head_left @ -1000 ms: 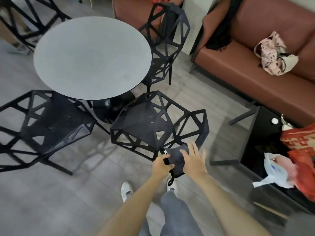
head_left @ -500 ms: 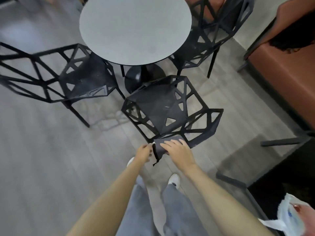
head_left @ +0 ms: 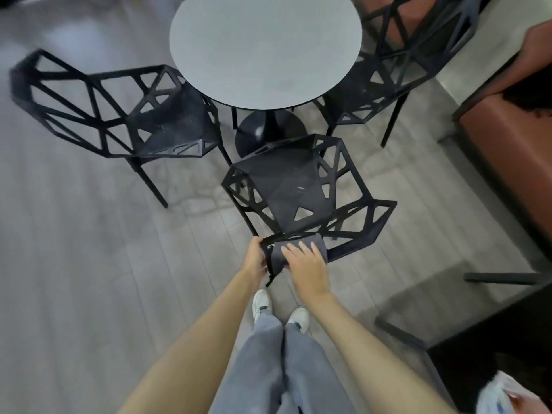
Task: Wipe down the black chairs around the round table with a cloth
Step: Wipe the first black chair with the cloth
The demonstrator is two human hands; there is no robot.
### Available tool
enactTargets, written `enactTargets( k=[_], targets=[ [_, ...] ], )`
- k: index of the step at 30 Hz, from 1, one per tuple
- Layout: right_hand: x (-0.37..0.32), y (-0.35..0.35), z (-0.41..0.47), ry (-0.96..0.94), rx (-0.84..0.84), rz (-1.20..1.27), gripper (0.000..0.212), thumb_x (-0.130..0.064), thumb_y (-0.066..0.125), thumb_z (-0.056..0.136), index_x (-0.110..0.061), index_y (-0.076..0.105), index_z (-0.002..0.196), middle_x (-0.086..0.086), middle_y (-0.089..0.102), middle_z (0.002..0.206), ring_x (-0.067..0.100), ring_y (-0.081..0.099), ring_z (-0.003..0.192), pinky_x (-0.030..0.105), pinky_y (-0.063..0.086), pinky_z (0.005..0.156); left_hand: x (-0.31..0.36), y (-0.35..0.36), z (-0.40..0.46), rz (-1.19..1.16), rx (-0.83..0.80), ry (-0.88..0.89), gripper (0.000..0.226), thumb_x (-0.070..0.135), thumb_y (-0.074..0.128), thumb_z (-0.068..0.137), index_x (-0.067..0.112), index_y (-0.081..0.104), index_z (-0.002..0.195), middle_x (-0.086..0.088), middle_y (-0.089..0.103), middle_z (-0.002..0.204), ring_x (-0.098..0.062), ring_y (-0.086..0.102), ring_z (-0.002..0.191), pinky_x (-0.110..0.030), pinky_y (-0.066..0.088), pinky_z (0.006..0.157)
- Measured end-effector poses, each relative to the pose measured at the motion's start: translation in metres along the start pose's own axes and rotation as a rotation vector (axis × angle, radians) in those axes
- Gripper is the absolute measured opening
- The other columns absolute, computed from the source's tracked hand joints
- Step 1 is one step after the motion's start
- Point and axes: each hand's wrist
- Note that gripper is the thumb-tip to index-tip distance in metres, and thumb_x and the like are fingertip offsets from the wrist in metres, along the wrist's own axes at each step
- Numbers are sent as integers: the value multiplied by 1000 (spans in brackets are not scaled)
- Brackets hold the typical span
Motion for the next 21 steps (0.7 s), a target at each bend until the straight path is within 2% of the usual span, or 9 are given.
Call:
enactTargets(
  k=[3, 5, 7, 8, 11, 14, 17, 19, 21],
  targets=[
    [-9, -2, 14, -85, 17, 33, 42, -23, 86, 76, -22, 74, 116, -1, 75, 117, 26, 71, 111, 43, 54, 97, -2, -4, 1, -65, -4, 35, 34, 37, 43, 105, 14, 62, 89, -3, 74, 64, -22, 62, 77, -32, 48, 73],
    [20, -10, 4, -133, 60, 75, 47, -11, 85, 74, -23, 74, 119, -2, 75, 120, 23, 71, 112, 45, 53, 99, -8, -8, 7, -19, 11, 67, 36, 45, 43, 102, 19, 63, 116, -7, 78, 92, -25, 66, 97, -35, 47, 94],
    [66, -24, -13, -171, 88, 35, 56, -1, 77, 75, -24, 72, 126, -4, 71, 129, 19, 66, 123, 50, 47, 109, -12, -10, 10, 30, 54, 93, 54, 51, 41, 102, 29, 44, 151, -14, 70, 129, -29, 61, 125, -40, 34, 118],
    [94, -31, -24, -196, 90, -17, 57, 0, 71, 78, -24, 70, 130, -6, 68, 134, 18, 61, 130, 53, 41, 113, -13, -10, 14, 38, 64, 96, 60, 52, 40, 103, 30, 35, 158, -16, 65, 138, -30, 58, 133, -41, 29, 123],
    [178, -56, -40, -173, 78, -103, 55, -1, 58, 88, -25, 65, 136, -7, 59, 146, 19, 48, 143, 62, 24, 120, -15, -6, 16, 53, 107, 109, 54, 54, 36, 106, 33, 36, 156, -12, 68, 131, -29, 56, 135, -42, 28, 125],
    [225, -68, -32, -65, 66, -43, 49, -13, 73, 89, -27, 66, 136, -8, 59, 146, 22, 43, 147, 70, 11, 120, -18, 7, 8, 84, 157, 141, 30, 52, 31, 108, 38, 47, 131, -8, 65, 136, -25, 55, 136, -46, 24, 127],
    [213, -51, -28, -95, 111, 63, 47, -17, 79, 85, -23, 70, 131, -9, 65, 139, 23, 47, 143, 70, 11, 120, -25, 26, 3, 84, 236, 179, 24, 51, 33, 107, 39, 53, 112, -3, 60, 142, -17, 55, 126, -48, 19, 128],
    [186, -37, -30, -137, 134, 117, 49, -19, 82, 82, -21, 70, 129, -8, 67, 136, 23, 53, 138, 65, 19, 121, -29, 41, 1, 61, 264, 177, 32, 55, 36, 103, 34, 54, 120, -1, 55, 151, -14, 50, 134, -46, 18, 128],
    [155, -27, -31, -263, 117, 155, 46, -23, 78, 84, -22, 70, 129, -7, 68, 134, 22, 59, 130, 55, 24, 120, -30, 54, 0, 22, 293, 168, 45, 59, 41, 100, 28, 49, 131, 0, 43, 160, -16, 36, 149, -44, 16, 126]
  ],
)
Point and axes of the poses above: each hand's wrist, its own z-axis towards the middle knuckle, its own y-axis out of the palm, x = y × z
